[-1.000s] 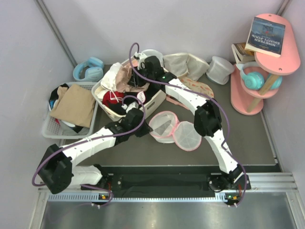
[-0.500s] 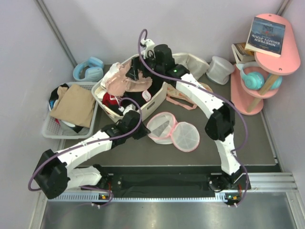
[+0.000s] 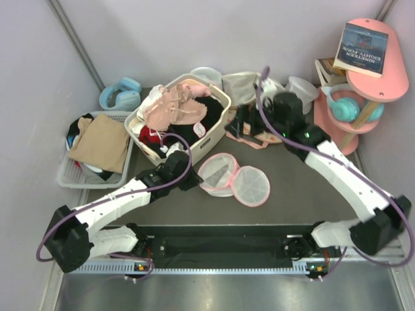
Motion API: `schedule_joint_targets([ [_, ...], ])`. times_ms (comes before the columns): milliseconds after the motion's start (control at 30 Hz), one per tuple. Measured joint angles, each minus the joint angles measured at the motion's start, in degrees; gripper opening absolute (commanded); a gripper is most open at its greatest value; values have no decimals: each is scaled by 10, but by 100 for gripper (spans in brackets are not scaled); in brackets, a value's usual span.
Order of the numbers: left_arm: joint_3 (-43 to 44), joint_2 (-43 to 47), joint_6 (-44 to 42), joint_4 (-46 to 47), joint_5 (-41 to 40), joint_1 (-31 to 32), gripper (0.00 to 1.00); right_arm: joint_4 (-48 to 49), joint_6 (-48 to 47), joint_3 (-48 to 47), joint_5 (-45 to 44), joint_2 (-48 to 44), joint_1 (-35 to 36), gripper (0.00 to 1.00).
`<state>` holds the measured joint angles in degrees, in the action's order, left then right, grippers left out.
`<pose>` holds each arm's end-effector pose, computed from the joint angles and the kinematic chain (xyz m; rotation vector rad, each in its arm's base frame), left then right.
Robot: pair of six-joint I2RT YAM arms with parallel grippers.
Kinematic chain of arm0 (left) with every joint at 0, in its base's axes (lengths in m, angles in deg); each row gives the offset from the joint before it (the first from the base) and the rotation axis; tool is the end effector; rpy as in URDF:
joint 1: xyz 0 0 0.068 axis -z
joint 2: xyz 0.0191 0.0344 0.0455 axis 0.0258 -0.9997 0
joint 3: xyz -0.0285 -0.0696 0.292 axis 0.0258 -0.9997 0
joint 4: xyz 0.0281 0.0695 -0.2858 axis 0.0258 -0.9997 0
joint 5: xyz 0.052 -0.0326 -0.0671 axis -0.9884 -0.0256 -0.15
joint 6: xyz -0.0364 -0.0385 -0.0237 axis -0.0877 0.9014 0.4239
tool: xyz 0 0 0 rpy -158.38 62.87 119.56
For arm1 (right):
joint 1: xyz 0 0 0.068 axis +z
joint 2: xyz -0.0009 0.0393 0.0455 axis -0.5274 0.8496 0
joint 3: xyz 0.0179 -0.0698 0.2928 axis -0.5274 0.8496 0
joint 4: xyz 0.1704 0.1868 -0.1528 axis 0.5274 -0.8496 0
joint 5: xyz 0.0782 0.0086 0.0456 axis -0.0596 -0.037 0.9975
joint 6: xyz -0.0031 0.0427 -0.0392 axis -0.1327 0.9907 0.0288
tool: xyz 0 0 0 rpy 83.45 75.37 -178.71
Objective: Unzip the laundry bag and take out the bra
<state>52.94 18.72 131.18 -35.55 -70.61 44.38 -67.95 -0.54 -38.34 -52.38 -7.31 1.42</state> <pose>0.1929 -0.1735 0.2368 -0.4528 2.4460 -0.7283 0.2868 0.1996 0.4324 -0.4301 1.9191 0.8162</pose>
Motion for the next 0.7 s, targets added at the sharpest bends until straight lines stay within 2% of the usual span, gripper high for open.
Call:
schedule_joint_targets([
  [100, 0, 0, -2, -2, 2, 0, 0, -37, 18, 154, -27, -90, -18, 94],
  [133, 0, 0, -3, -2, 2, 0, 0, -53, 26, 195, -33, -103, -23, 89],
  [333, -2, -1, -8, 3, 9, 0, 0, -129, 83, 374, -60, -119, -70, 74],
  [433, -2, -5, -14, 9, 13, 0, 0, -154, 107, 407, -73, -124, -91, 70],
  [700, -2, -8, -18, 16, 17, -1, 0, -145, 122, 413, -77, -100, -95, 61],
])
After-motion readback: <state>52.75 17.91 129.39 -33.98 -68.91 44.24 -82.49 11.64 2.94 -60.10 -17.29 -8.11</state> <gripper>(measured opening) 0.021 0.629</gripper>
